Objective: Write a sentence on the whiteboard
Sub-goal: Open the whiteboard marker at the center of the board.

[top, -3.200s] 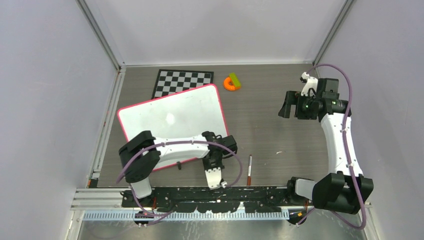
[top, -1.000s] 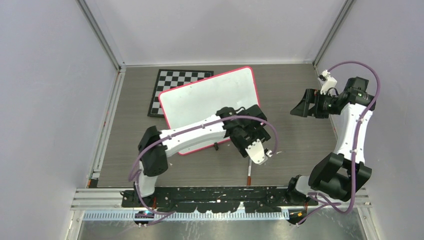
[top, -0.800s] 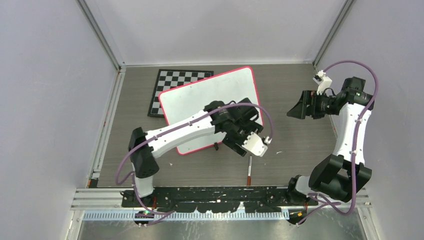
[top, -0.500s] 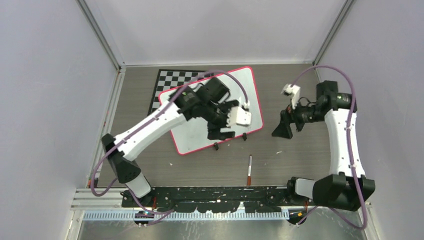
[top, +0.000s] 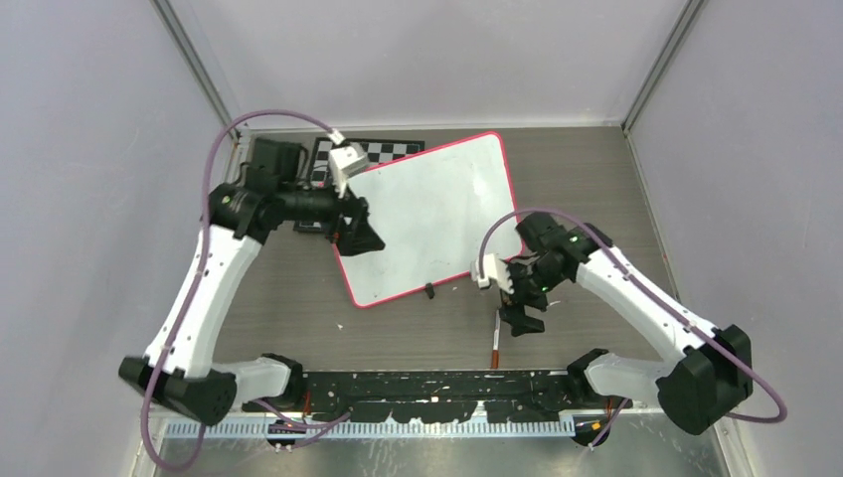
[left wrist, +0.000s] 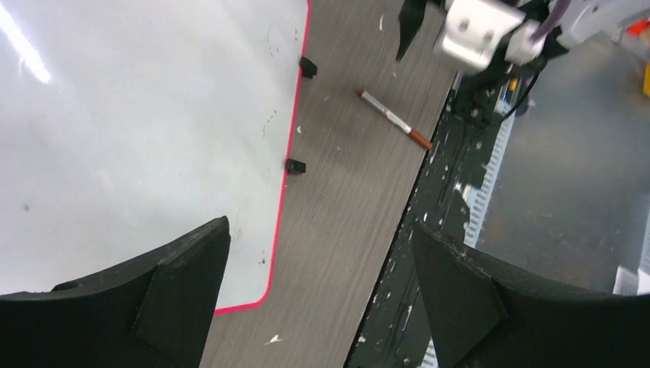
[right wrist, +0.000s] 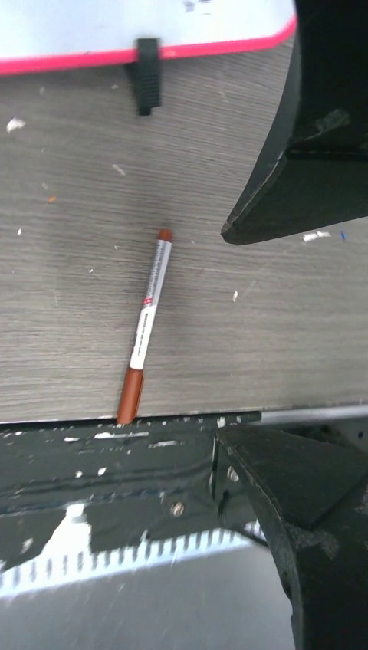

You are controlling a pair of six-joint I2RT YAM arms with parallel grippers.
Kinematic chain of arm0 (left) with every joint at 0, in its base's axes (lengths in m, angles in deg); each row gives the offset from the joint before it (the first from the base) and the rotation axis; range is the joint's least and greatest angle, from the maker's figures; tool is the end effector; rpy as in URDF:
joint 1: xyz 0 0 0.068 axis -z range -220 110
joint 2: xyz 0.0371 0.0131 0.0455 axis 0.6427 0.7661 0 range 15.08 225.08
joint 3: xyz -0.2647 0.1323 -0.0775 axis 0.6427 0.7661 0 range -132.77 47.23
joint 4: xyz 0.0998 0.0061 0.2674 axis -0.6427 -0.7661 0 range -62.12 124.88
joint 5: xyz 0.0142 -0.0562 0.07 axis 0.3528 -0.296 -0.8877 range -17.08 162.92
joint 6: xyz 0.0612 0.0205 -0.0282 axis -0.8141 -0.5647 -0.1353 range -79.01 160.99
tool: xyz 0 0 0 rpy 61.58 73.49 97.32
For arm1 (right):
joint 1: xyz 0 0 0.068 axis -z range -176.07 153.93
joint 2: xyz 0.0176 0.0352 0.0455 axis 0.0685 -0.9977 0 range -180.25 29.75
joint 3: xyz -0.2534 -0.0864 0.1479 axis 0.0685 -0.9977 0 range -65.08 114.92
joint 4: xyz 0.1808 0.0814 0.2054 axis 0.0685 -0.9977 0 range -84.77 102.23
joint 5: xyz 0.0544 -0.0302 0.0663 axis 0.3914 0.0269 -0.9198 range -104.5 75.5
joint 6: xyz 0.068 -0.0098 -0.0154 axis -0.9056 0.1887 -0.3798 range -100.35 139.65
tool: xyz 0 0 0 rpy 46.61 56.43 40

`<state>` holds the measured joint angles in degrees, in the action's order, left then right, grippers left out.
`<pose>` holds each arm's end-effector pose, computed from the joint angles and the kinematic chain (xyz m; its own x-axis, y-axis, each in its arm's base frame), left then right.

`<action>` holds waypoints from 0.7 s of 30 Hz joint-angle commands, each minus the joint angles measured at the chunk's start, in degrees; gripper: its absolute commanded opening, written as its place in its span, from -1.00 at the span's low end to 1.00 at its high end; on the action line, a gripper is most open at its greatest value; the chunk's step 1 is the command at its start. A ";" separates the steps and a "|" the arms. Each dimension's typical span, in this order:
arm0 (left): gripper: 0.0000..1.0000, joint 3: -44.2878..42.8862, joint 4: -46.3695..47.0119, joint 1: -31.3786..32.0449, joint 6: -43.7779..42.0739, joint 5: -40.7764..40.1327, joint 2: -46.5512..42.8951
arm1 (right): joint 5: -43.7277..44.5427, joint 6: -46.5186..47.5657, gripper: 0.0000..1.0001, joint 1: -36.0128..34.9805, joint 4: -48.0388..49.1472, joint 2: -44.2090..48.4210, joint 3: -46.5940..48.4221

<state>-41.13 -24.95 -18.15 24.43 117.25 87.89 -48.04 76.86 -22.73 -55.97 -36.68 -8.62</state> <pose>0.2253 -0.1337 0.4482 -0.4131 0.3852 -0.8252 0.8849 0.3839 -0.2638 0.1668 0.1194 0.2795 -0.0743 -0.8212 -0.5658 -0.9927 0.0067 0.1206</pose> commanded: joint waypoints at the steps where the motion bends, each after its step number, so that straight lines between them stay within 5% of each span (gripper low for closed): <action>1: 0.81 5.22 5.93 -6.24 9.37 8.66 -9.08 | 9.12 4.96 0.80 -6.78 10.56 -1.96 -3.90; 11: 0.84 19.65 13.25 -18.57 20.40 14.48 -24.67 | 17.62 15.14 0.74 -15.21 19.01 -10.19 -7.57; 21: 0.84 20.40 17.31 -21.23 25.73 17.28 -25.43 | 20.96 22.85 0.65 -16.02 30.05 -10.96 -18.17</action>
<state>-20.48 -12.14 -38.76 47.01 131.59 62.47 -28.49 95.64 -38.36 -31.40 -47.81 -25.03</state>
